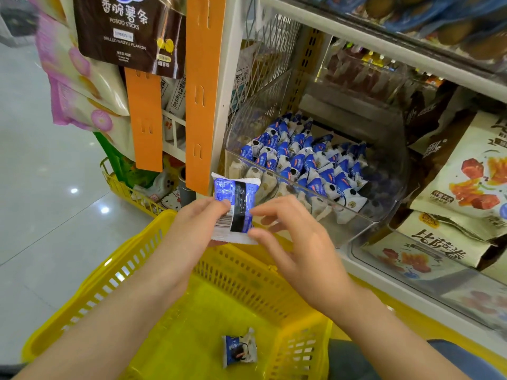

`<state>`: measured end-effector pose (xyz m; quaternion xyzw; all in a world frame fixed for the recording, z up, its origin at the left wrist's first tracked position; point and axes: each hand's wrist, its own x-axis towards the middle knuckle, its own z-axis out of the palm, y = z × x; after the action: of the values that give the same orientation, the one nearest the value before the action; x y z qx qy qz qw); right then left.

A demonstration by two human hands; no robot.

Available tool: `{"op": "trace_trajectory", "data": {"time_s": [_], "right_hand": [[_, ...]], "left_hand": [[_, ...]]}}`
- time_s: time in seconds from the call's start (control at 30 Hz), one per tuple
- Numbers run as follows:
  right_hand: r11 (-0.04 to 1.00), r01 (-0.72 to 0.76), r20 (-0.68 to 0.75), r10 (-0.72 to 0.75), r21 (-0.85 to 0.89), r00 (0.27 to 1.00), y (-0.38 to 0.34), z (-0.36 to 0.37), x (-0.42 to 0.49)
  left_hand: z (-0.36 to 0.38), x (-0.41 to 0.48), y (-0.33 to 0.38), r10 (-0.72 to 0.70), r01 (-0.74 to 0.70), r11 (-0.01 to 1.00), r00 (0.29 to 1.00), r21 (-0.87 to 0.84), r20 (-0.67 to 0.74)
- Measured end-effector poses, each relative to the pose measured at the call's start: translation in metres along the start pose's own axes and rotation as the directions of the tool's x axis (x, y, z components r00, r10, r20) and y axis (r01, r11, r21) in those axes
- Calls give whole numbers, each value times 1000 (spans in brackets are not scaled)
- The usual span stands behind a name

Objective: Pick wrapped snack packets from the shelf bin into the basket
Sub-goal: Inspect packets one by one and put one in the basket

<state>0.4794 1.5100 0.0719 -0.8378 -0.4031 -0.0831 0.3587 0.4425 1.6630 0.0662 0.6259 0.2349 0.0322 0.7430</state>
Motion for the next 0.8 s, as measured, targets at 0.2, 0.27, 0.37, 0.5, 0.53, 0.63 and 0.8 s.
{"op": "trace_trajectory", "data": {"time_s": [0.2,0.27,0.37,0.5,0.53,0.63,0.8], "right_hand": [[624,-596,242,561,506,792,4,8,9],[510,-630,323,566,586,758,4,9,12],[524,-606,274,577,599,770,3,11,12],[619,-565,199,559,546,805,2,18,7],[635,-555,193,547,537,814,2,19,6],[694,-532,166,525,485,835,2,21,4],[746,-502,151,490,438,859,0,19,0]], "left_hand": [[6,-5,-4,145,-151,983,987,107,65],[8,-6,-6,181,-192,973,980,130,87],[5,-3,-12,356,-353,877,933,327,50],[2,-5,-19,497,-461,675,861,576,106],[2,-5,-21,497,-465,661,859,589,120],[2,-4,-23,487,-469,684,864,559,128],[0,-3,-18,476,-490,708,863,508,170]]}}
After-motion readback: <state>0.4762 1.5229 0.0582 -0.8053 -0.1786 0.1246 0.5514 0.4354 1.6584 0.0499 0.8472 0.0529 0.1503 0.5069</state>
